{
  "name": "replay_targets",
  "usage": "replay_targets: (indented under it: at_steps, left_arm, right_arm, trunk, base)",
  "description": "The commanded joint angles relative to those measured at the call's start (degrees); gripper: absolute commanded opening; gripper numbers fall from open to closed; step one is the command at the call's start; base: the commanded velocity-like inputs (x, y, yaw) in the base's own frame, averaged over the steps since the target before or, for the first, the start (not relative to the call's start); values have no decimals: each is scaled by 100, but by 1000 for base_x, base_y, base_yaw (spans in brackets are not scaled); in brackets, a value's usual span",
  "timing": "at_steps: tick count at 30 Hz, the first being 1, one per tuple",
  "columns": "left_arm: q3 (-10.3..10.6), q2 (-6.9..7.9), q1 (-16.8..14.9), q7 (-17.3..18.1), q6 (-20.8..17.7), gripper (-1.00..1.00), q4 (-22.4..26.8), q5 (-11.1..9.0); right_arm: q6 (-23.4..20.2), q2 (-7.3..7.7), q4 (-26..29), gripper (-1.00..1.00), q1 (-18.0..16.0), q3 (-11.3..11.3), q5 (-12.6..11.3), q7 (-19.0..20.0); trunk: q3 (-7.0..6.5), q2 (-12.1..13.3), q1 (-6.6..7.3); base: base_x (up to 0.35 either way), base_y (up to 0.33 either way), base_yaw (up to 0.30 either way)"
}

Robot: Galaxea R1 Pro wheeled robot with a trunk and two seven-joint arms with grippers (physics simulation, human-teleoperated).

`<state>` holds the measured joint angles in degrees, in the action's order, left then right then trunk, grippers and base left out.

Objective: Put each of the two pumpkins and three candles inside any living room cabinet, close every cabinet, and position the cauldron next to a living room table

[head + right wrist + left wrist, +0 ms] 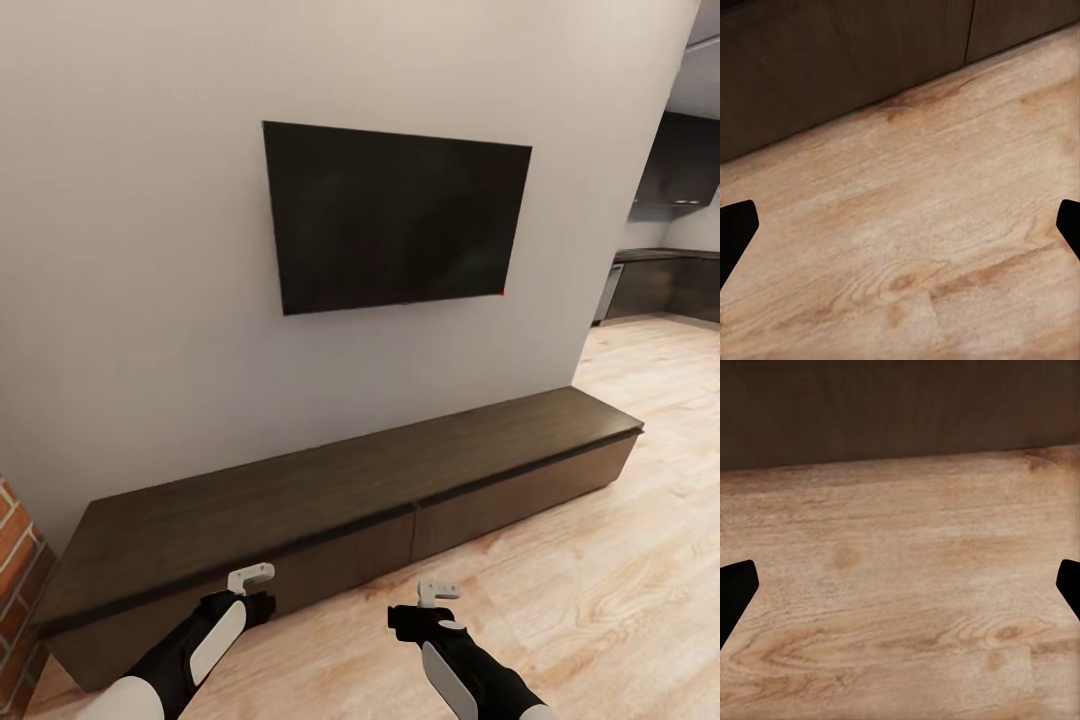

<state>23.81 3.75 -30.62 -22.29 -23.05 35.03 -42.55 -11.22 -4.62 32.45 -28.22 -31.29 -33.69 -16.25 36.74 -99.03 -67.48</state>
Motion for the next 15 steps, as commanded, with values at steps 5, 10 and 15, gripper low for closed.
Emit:
replay_targets:
  at_steps: [5, 10, 15]
  left_arm:
    - [45, 5, -4, -56, -7, 100, 13, -60]
    - [45, -4, -5, -56, -7, 100, 13, -60]
    - [45, -6, -4, -56, -6, 100, 13, -60]
  right_arm:
    - [-3, 6, 8, 100, -6, -41, -34, -46]
    - [14, 7, 0, 100, -4, -42, -33, -51]
    - [21, 7, -26, 100, -5, -44, -33, -53]
  trunk:
    - [-84, 199, 111]
    - [-174, 399, 221]
    - [-263, 600, 331]
  base:
    - [0, 0, -3]
    - [0, 0, 0]
    - [0, 0, 0]
